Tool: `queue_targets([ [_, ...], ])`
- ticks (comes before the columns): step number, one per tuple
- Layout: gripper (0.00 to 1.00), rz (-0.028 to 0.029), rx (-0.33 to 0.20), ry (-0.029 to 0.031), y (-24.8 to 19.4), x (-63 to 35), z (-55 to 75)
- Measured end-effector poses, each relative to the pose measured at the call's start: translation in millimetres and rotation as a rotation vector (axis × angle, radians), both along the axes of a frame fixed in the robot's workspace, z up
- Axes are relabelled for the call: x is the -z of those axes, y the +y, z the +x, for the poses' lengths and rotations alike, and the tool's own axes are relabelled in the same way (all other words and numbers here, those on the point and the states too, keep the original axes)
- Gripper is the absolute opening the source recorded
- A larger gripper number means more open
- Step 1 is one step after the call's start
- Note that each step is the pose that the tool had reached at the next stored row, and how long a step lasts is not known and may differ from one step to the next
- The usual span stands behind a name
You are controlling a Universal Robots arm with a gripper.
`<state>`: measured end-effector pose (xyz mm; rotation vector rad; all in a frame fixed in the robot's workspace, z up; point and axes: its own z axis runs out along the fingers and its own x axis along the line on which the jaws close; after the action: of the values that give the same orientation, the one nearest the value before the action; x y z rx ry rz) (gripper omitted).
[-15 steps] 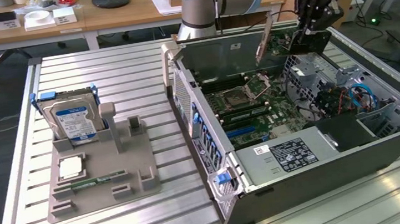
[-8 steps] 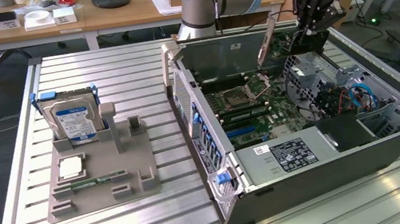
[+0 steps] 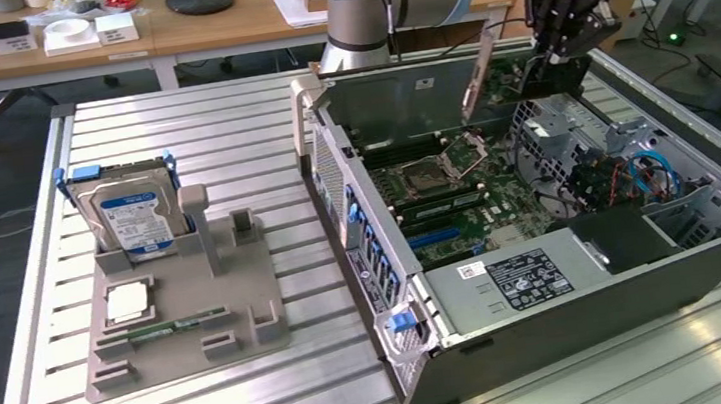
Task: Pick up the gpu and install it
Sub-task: 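Insert the gpu into the slot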
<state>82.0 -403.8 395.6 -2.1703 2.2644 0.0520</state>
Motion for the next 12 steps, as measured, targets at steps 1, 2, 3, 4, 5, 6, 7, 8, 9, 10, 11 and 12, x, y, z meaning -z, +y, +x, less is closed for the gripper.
queue_targets([
  [1, 0.26, -0.0001, -0.001, 0.0, -0.2, 0.0, -1.0],
  [2, 0.26, 0.0, -0.002, -0.0001, -0.5, 0.0, -2.1],
  [3, 0.26, -0.0001, -0.004, -0.0003, -1.1, 0.0, -3.1],
  [4, 0.26, 0.0, -0.005, -0.0005, -2.0, 0.0, -3.9],
  [5, 0.26, -0.0001, -0.007, -0.0007, -3.3, 0.0, -4.4],
  [6, 0.26, 0.0, -0.009, -0.0008, -4.8, 0.1, -4.9],
  [7, 0.26, 0.0, -0.011, -0.0008, -6.2, 0.1, -5.4],
  [8, 0.26, 0.0001, -0.014, -0.0009, -7.5, 0.4, -5.9],
  [9, 0.26, 0.0007, -0.018, -0.0012, -8.4, 1.1, -6.7],
  [10, 0.26, 0.0014, -0.022, -0.0012, -8.9, 1.9, -7.3],
  [11, 0.26, 0.0018, -0.027, -0.0011, -9.4, 2.9, -8.0],
  [12, 0.26, 0.002, -0.033, -0.0011, -9.8, 4.0, -8.8],
])
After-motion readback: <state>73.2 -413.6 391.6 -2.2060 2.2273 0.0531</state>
